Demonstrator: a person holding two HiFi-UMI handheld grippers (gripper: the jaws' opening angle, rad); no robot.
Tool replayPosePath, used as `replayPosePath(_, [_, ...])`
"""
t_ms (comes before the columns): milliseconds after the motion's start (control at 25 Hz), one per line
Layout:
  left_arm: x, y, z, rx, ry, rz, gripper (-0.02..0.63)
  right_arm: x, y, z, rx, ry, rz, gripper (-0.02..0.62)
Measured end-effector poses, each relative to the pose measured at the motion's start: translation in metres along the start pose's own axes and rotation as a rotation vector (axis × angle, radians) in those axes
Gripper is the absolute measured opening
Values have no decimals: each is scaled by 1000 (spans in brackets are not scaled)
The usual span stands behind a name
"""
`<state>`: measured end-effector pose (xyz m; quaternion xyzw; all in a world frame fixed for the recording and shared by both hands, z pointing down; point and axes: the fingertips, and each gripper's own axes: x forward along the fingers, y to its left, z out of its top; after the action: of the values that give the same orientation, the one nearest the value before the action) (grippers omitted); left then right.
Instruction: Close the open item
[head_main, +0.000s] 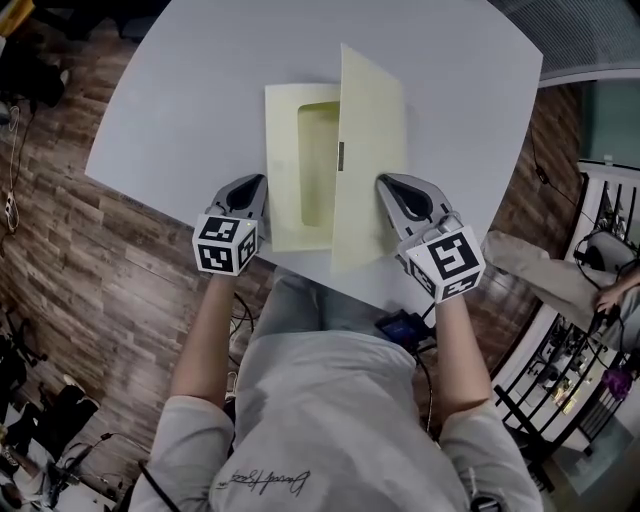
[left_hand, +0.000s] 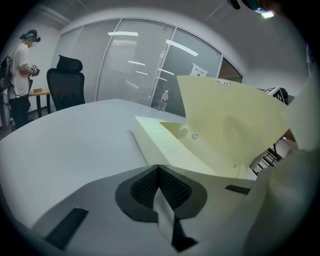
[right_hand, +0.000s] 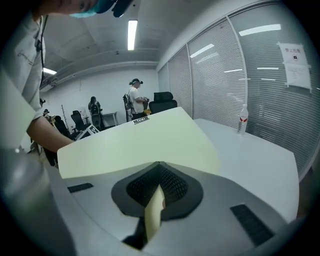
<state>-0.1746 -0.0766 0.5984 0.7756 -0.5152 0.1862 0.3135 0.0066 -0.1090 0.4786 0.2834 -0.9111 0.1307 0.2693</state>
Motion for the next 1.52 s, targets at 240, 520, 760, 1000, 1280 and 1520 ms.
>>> replayPosePath(240, [6, -5, 1, -5, -7, -11, 9, 22, 15, -18, 7, 114, 29, 13])
replayPosePath(520, [8, -11, 5, -22, -17, -18, 9, 37, 26, -26, -39, 199, 41, 14])
replayPosePath(760, [10, -12, 8, -34, -24, -18, 9, 47, 34, -31, -81, 271, 45, 14])
replayPosePath(1000, [14, -11, 9, -43, -27, -13, 9, 57, 40, -40, -106, 316, 60, 13])
replayPosePath(1280, [15, -10, 8, -53, -31, -8, 9, 63, 46, -50, -142, 357, 72, 12])
replayPosePath(1520, [14, -9, 5, -50, -30, -7, 9, 68, 54, -57, -139, 373, 84, 13])
